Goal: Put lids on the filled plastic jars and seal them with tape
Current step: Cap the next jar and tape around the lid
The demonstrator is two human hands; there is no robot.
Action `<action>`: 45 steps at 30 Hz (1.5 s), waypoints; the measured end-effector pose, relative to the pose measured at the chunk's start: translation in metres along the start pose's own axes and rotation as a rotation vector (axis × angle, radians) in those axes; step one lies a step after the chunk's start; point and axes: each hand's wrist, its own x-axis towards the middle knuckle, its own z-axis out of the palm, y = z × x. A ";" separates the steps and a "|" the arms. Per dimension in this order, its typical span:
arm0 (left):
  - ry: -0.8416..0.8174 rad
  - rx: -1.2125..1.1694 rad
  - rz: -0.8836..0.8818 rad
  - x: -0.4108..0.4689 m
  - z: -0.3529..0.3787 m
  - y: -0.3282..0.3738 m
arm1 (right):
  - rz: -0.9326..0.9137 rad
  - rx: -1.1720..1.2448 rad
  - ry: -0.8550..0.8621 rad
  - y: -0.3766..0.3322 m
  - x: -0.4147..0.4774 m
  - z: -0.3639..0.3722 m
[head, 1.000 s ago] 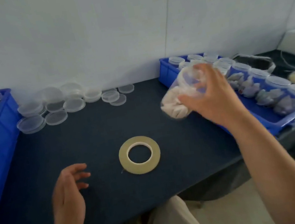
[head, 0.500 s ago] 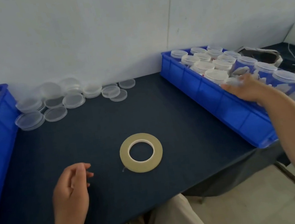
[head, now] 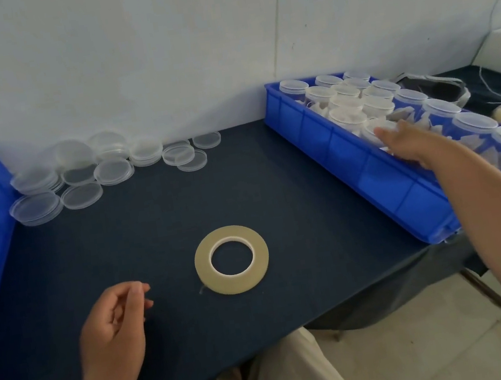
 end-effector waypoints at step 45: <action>0.070 1.095 -0.364 0.160 -0.255 0.050 | -0.965 0.477 -0.521 -0.116 -0.327 0.234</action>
